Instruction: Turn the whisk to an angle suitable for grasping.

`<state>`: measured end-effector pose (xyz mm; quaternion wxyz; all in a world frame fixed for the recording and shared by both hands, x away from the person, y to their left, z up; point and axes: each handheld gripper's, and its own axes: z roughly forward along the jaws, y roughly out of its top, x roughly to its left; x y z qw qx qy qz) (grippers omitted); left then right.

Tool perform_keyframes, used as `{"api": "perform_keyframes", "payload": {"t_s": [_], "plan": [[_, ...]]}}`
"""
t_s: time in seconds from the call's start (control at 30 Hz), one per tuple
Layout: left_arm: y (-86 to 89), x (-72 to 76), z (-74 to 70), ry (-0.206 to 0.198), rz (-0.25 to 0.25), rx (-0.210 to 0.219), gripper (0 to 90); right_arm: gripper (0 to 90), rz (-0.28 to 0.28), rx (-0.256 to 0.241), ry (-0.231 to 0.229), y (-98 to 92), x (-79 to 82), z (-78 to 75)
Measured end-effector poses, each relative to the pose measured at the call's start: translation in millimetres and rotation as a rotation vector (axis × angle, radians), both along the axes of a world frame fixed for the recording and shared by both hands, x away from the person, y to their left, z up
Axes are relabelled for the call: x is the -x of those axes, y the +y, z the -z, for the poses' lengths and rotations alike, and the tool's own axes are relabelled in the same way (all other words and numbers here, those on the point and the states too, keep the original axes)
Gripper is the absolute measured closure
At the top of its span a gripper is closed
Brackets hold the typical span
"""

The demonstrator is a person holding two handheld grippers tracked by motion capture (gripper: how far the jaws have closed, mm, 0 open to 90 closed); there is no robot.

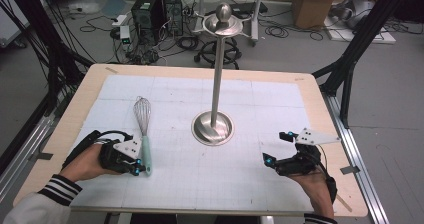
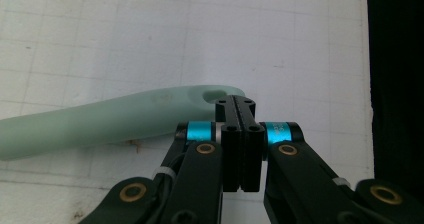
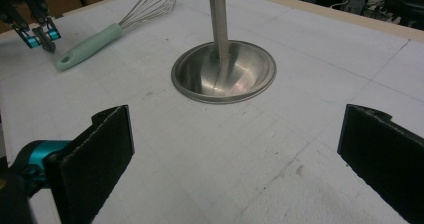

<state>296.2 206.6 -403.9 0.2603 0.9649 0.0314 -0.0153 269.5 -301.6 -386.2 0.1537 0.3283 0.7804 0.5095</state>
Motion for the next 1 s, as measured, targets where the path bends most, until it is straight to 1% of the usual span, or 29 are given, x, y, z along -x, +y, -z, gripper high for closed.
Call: {"api": "perform_keyframes", "payload": {"t_s": [0.07, 0.1, 0.2, 0.23, 0.37, 0.4, 0.43, 0.47, 0.5, 0.57, 0.63, 0.7, 0.73, 0.8, 1.0], "plan": [[-0.5, 0.0, 1.4, -0.001, 0.001, -0.007, 89.8, 0.7, -0.001, 0.0, 0.001, -0.1, 0.1, -0.1], [-0.6, 0.2, 4.2, 0.005, 0.002, -0.017, 89.8, 0.7, 0.0, -0.001, 0.0, -0.3, 0.1, -0.1], [-0.7, 0.6, 7.2, 0.013, 0.006, -0.024, 89.8, 0.7, 0.001, -0.001, -0.004, -0.8, -0.3, 0.2], [-0.9, 0.8, 8.1, 0.01, 0.005, -0.035, 89.8, 0.7, 0.002, 0.001, -0.004, -1.1, -0.4, 0.2], [-3.2, -0.2, 9.6, 0.014, 0.016, -0.05, 89.8, 0.7, 0.003, -0.001, -0.004, -1.0, -0.3, 0.1], [-4.2, 0.4, 10.8, 0.015, 0.009, -0.043, 89.7, 0.7, 0.004, -0.001, -0.003, -0.9, -0.2, -0.1], [-4.7, -0.1, 10.6, 0.012, 0.015, -0.052, 89.8, 0.7, 0.002, -0.002, -0.006, -0.8, -0.4, -0.1], [-4.7, -0.1, 10.6, 0.012, 0.015, -0.052, 89.7, 0.7, 0.003, -0.002, -0.005, -0.7, -0.4, -0.2], [-5.9, 0.5, 11.3, 0.014, 0.008, -0.042, 89.7, 0.7, 0.001, -0.002, -0.003, -0.5, -0.3, -0.2], [-6.3, 0.5, 11.2, 0.012, 0.009, -0.046, 89.7, 0.7, 0.001, -0.001, -0.001, -0.2, -0.5, -0.1], [-7.1, 0.5, 11.7, 0.017, 0.005, -0.04, 89.7, 0.7, 0.001, -0.001, 0.002, 0.1, -0.3, -0.2], [-8.0, 0.4, 11.6, 0.015, 0.004, -0.045, 89.7, 0.7, 0.0, -0.003, -0.002, 0.2, -0.7, -0.5], [-8.6, -0.1, 11.3, 0.011, 0.012, -0.052, 89.7, 0.7, -0.002, -0.002, -0.003, 0.1, -0.8, -0.5], [-10.4, 0.6, 11.7, 0.018, -0.002, -0.047, 89.7, 0.7, -0.001, -0.003, -0.002, 0.2, -0.9, -0.5], [-18.0, -1.1, 11.5, 0.014, -0.005, -0.055, 89.8, 0.7, 0.001, -0.005, 0.0, 0.1, -1.1, -0.6]]}}
